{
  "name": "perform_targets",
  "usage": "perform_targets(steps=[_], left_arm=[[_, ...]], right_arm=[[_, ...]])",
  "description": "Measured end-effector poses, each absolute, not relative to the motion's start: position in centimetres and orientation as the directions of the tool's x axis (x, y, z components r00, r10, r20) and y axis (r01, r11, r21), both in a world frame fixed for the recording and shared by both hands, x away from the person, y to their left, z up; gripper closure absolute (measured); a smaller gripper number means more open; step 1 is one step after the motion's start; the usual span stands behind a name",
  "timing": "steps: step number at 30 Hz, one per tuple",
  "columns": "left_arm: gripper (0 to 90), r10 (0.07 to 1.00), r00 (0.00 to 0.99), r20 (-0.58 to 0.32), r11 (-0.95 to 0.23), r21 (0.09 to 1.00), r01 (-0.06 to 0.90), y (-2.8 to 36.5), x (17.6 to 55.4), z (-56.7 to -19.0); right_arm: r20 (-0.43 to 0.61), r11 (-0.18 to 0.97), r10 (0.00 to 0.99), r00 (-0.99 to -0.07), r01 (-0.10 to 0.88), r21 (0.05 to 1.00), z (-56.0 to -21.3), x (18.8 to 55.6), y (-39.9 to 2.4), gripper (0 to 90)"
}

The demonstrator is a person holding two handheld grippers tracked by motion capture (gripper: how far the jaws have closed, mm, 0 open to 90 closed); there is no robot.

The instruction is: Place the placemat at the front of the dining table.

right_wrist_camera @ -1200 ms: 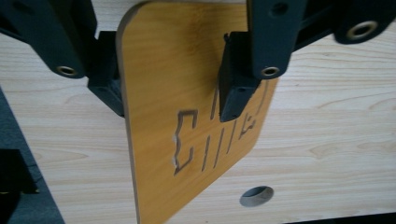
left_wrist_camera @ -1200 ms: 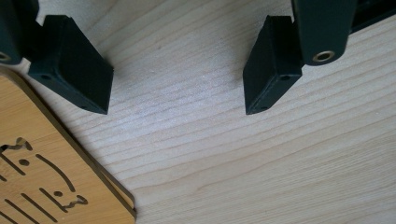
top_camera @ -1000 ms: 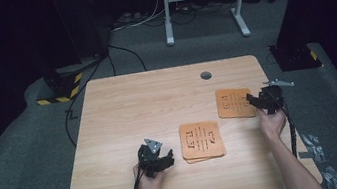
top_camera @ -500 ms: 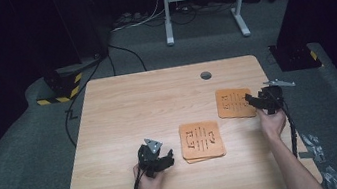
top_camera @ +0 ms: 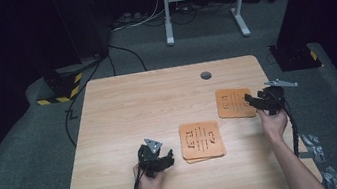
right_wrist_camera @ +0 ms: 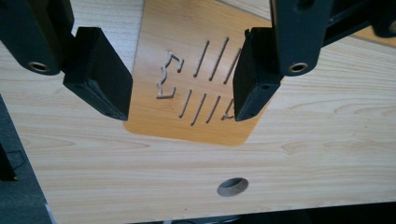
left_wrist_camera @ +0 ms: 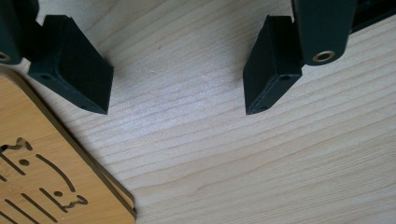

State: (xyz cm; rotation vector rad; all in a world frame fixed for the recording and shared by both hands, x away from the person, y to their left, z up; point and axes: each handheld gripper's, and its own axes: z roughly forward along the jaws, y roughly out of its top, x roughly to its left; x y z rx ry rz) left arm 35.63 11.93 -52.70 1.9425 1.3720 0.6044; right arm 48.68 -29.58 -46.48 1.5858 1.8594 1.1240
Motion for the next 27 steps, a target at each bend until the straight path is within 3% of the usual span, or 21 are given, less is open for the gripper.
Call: perform_targets(steps=[27], left_arm=[[24.2,0.941,0.338,-0.010,-0.218,0.747,0.628,11.9,35.6,-52.7]], right_arm=[[0.177,0.039,0.928,-0.328,0.557,0.830,-45.1,46.6,-29.2,37.5]])
